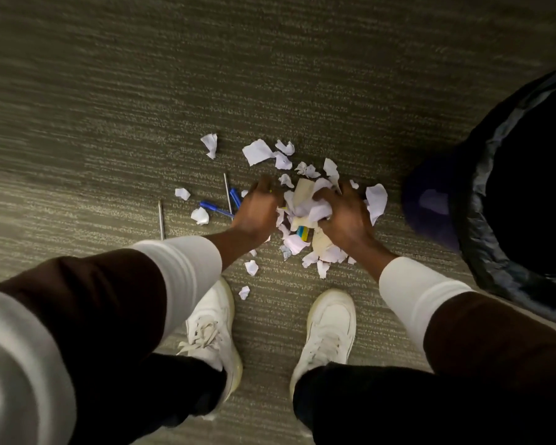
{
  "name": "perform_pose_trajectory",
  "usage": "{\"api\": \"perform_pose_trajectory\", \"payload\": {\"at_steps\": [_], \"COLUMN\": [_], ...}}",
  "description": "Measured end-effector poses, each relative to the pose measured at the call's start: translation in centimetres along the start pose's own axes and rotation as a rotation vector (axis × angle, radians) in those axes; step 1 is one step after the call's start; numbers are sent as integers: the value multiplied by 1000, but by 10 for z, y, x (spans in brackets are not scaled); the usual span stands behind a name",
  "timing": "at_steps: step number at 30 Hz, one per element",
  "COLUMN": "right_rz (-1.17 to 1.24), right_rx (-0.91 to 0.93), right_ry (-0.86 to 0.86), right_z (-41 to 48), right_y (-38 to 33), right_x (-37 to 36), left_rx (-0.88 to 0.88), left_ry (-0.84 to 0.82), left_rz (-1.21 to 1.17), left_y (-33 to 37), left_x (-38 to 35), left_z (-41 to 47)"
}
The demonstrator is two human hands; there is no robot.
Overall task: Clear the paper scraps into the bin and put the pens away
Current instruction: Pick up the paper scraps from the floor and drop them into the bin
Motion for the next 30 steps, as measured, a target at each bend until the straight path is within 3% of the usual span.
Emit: {"api": "perform_pose_trajectory", "payload": {"at_steps": [9,19,24,30], "right_rz": [146,184,218,233], "right_rx": [-98,-210,-352,-541], "right_ry": [124,381,571,607], "right_z": [-68,-159,-195,-215], "right_y": [-28,-18,36,104], "right_x": [120,278,333,345], "left_rx": [175,254,124,-50], "left_ry": [80,208,231,169], "left_rz": [-223,-472,-567,-510], "left_y": [46,160,239,315], "left_x": [97,188,205,190], "left_z": [-61,-101,-92,-64]}}
Point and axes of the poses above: each hand's wrist, its own z-axis towards the middle knuckle, its own x-axis out of the back of the hand, y = z × x, the point moved 10 cm from there along z, towards the middle knuckle, and after that the axes turned 3 degrees about y, right-handed, at the moved point
